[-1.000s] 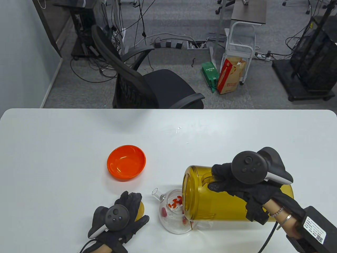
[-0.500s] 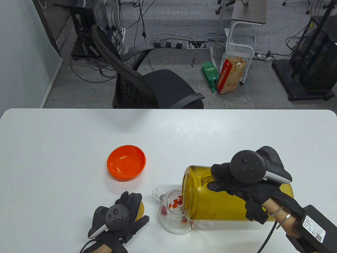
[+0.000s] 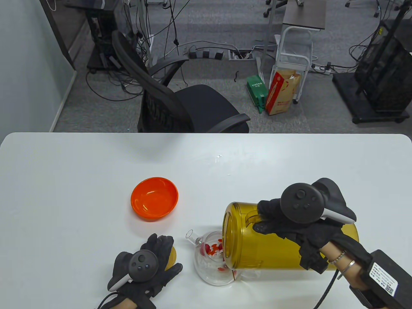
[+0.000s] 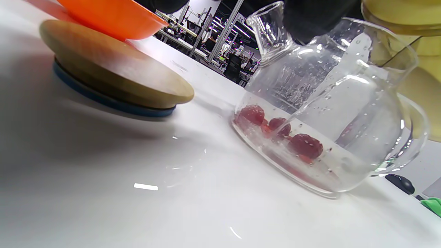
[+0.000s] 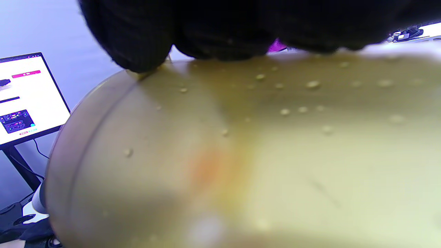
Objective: Make wolfberry and red date tea
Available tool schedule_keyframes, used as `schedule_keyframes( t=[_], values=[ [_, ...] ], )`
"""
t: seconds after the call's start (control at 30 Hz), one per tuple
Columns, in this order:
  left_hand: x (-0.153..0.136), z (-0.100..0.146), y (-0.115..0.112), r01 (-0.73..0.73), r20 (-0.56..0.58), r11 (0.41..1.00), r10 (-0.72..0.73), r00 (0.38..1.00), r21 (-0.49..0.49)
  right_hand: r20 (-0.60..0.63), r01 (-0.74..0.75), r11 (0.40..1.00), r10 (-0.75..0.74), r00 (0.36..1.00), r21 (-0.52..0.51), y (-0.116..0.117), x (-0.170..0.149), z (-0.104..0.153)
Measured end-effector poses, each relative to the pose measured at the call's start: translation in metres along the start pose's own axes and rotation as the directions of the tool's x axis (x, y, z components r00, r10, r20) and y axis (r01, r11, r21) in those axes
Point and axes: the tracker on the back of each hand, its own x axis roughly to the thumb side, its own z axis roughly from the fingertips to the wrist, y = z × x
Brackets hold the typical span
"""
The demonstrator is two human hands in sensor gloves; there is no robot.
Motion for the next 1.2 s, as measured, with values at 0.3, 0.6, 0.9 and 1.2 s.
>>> schedule_keyframes(
  t=[0.3, 0.6, 0.9, 1.2],
  values=[
    [0.0002, 0.0001, -0.0001, 0.0, 0.0, 1.0, 0.0, 1.0, -0.001, 0.001, -0.001, 1.0, 0.001, 1.0, 0.001, 0.0, 0.0004, 0.0],
    [0.0002, 0.0001, -0.0002, 0.0, 0.001, 1.0, 0.0, 1.0, -0.002, 0.002, -0.002, 1.0, 0.001, 1.0, 0.003, 0.0002, 0.0012, 0.0],
    [0.0002, 0.0, -0.0001, -0.002, 0.002, 1.0, 0.002, 1.0, -0.003, 0.001, -0.005, 1.0, 0.005, 1.0, 0.007, -0.0002, 0.0021, -0.0005],
    [0.0002, -0.0001, -0.0001, -0.001, 0.003, 1.0, 0.001, 1.0, -0.002, -0.001, -0.007, 1.0, 0.007, 1.0, 0.009, -0.0007, 0.0027, -0.0005]
  ],
)
